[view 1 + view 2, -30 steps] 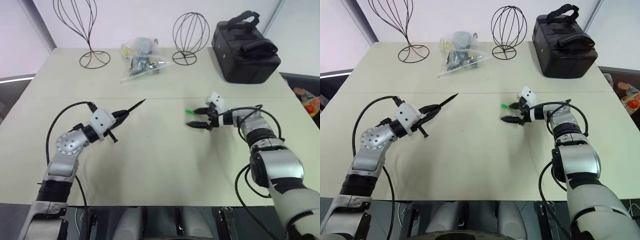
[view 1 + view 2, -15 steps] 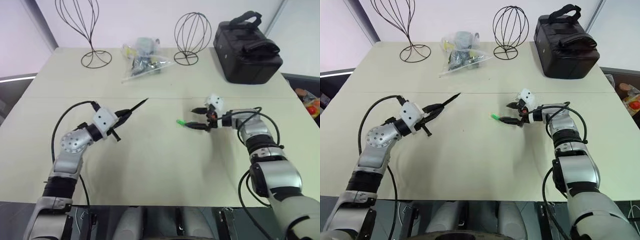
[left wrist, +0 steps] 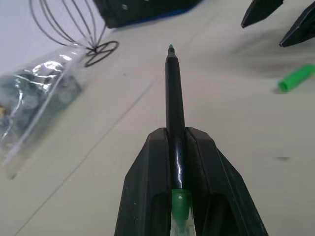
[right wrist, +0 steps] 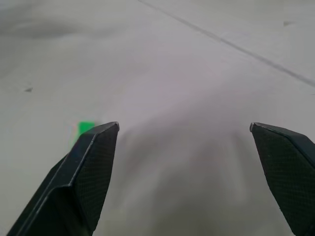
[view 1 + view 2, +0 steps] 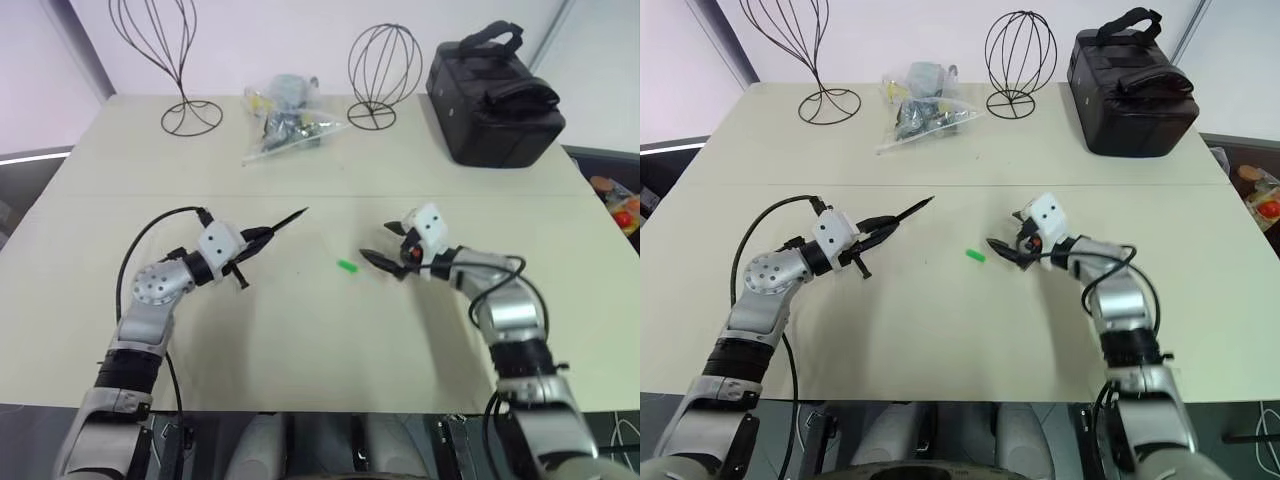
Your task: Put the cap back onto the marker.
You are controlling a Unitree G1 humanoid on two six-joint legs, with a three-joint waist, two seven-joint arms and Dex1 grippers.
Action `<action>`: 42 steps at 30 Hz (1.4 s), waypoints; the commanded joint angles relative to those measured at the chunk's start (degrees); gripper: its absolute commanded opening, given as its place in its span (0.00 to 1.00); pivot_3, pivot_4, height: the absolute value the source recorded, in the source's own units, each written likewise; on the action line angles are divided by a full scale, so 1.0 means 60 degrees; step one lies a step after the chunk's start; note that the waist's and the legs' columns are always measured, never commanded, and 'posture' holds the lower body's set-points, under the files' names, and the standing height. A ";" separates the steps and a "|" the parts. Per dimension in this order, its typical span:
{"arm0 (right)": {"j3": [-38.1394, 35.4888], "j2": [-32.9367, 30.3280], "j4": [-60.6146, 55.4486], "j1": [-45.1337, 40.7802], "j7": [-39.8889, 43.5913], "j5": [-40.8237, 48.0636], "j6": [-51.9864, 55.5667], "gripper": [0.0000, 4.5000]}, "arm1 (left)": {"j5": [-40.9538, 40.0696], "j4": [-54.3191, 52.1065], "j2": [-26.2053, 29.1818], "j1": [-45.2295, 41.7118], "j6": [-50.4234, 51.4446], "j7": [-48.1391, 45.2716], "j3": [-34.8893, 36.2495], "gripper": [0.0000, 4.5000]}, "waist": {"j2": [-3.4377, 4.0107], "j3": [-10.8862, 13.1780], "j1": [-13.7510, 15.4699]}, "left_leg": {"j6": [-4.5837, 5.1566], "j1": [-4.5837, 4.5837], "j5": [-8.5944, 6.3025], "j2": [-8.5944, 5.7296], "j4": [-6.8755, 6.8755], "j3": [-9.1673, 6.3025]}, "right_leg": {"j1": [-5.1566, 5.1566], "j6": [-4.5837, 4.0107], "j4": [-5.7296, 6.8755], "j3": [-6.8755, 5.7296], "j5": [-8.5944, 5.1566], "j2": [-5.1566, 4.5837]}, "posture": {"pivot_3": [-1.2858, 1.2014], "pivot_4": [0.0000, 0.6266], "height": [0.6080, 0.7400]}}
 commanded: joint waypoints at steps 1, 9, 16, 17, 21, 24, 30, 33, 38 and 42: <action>-0.0312 0.0511 -0.1961 0.0357 -0.1499 -0.0045 0.0774 0.97 | -0.0383 0.0256 0.0354 -0.0372 -0.0306 -0.0487 0.0241 0.01 | 0.0000 0.0000 -0.0007 | 0.0000 0.0001 0.0000 0.0000 0.0000 -0.0003 | 0.0001 -0.0003 0.0000 -0.0003 0.0002 0.0001 | 0.52 0.24 1.00; 0.0254 0.0489 -0.3972 0.1026 -0.2374 0.0098 0.2286 0.97 | -0.0563 0.1002 0.0438 -0.0951 -0.0776 -0.1420 0.0012 0.01 | -0.0001 -0.0001 0.0006 | 0.0000 0.0002 0.0000 -0.0006 0.0000 -0.0004 | 0.0008 -0.0004 -0.0006 -0.0013 0.0004 0.0004 | 0.52 0.24 1.00; 0.0981 0.0070 -0.4818 0.1512 -0.1926 0.0626 0.2891 0.97 | -0.0907 0.1125 0.0699 -0.1120 -0.0850 -0.2807 -0.0049 0.01 | -0.0001 0.0000 -0.0043 | 0.0001 0.0004 0.0001 0.0001 0.0000 -0.0005 | 0.0007 -0.0005 -0.0003 -0.0014 0.0003 0.0023 | 0.52 0.24 1.00; 0.1124 -0.0101 -0.4856 0.1553 -0.1731 0.0686 0.2858 0.97 | -0.0931 0.1187 0.0738 -0.1173 -0.0867 -0.2981 -0.0053 0.01 | -0.0001 0.0000 -0.0036 | 0.0001 0.0004 0.0001 0.0001 0.0000 -0.0006 | 0.0009 -0.0005 -0.0002 -0.0015 0.0003 0.0021 | 0.52 0.24 1.00; 0.1350 -0.0389 -0.4751 0.1564 -0.1268 0.1083 0.2649 0.97 | -0.0960 0.1400 0.0834 -0.1352 -0.0918 -0.3428 -0.0077 0.01 | -0.0003 -0.0001 -0.0027 | 0.0002 0.0007 0.0000 0.0000 0.0002 -0.0007 | 0.0016 -0.0005 -0.0005 -0.0019 0.0003 0.0021 | 0.52 0.24 1.00; 0.1475 -0.0387 -0.4342 0.1516 -0.1024 0.1212 0.2111 0.97 | -0.0890 0.1450 0.0871 -0.1405 -0.1040 -0.3555 -0.0062 0.01 | -0.0003 -0.0001 -0.0030 | 0.0002 0.0007 0.0000 0.0000 0.0002 -0.0007 | 0.0016 -0.0005 -0.0005 -0.0020 0.0003 0.0021 | 0.52 0.24 1.00; 0.1510 -0.0302 -0.3198 0.1340 -0.0813 0.1188 0.0928 0.97 | -0.0880 0.1207 0.0881 -0.1262 -0.0955 -0.3442 0.0028 0.01 | -0.0003 -0.0001 -0.0030 | 0.0002 0.0007 0.0000 0.0001 0.0002 -0.0008 | 0.0016 -0.0005 -0.0005 -0.0021 0.0003 0.0022 | 0.52 0.24 1.00; 0.1400 -0.0261 -0.2272 0.1117 -0.0708 0.1172 0.0242 0.97 | -0.0849 0.1069 0.0909 -0.1159 -0.0914 -0.3331 0.0059 0.01 | -0.0003 0.0000 -0.0035 | 0.0002 0.0008 0.0000 0.0001 0.0003 -0.0007 | 0.0016 -0.0005 -0.0004 -0.0020 0.0003 0.0022 | 0.52 0.24 1.00; 0.1348 -0.0189 -0.1386 0.0843 -0.0666 0.1222 -0.0330 0.97 | -0.0904 0.0798 0.1008 -0.1040 -0.0771 -0.3202 0.0113 0.01 | -0.0003 0.0000 -0.0031 | 0.0002 0.0008 0.0000 0.0002 0.0003 -0.0008 | 0.0015 -0.0005 -0.0004 -0.0020 0.0003 0.0022 | 0.52 0.24 1.00; 0.1503 -0.0050 -0.0987 0.0862 -0.0667 0.1159 -0.0700 0.97 | -0.1021 0.0420 0.1234 -0.0715 -0.0682 -0.3393 0.0117 0.01 | -0.0002 0.0000 -0.0054 | 0.0002 0.0008 0.0000 0.0003 0.0003 -0.0008 | 0.0015 -0.0005 -0.0004 -0.0019 0.0003 0.0023 | 0.52 0.24 1.00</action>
